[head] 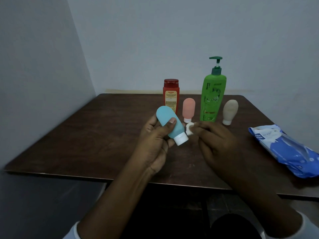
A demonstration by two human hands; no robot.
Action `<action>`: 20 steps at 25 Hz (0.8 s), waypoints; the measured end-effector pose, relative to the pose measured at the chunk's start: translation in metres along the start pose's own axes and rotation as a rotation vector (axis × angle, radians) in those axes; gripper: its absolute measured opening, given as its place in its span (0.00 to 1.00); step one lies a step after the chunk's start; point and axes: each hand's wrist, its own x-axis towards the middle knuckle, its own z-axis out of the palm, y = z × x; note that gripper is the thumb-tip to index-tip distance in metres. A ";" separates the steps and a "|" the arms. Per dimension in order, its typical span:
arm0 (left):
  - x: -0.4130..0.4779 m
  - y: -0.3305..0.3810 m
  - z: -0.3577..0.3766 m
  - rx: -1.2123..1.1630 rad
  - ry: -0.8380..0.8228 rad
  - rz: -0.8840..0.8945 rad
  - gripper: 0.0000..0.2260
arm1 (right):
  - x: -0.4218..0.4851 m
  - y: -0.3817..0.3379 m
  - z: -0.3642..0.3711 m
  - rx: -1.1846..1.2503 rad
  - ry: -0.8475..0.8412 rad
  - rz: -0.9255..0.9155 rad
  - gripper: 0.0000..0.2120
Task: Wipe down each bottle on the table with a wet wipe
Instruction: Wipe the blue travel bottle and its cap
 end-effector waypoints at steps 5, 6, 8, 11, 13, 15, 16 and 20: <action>-0.005 -0.005 0.003 -0.016 0.004 0.016 0.14 | -0.007 -0.013 0.003 0.012 0.016 -0.135 0.12; -0.004 -0.006 0.004 -0.060 -0.001 0.005 0.14 | -0.007 -0.009 0.004 0.072 0.044 -0.029 0.12; -0.003 -0.007 0.006 -0.141 -0.005 -0.011 0.14 | -0.002 -0.008 0.004 0.258 0.084 0.224 0.13; 0.003 -0.014 0.004 -0.212 -0.041 0.000 0.22 | 0.003 -0.023 0.005 0.823 0.127 0.709 0.15; 0.006 -0.020 0.001 -0.228 -0.050 -0.003 0.24 | 0.003 -0.028 0.009 1.139 0.166 0.953 0.13; 0.006 -0.024 -0.003 -0.228 -0.079 -0.012 0.20 | 0.004 -0.029 0.009 1.309 0.151 1.101 0.10; 0.006 -0.026 -0.003 -0.225 -0.087 -0.005 0.18 | 0.005 -0.029 0.009 1.365 0.134 1.147 0.10; 0.011 -0.034 0.000 -0.211 -0.042 0.039 0.20 | 0.009 -0.032 0.009 1.650 0.087 1.311 0.09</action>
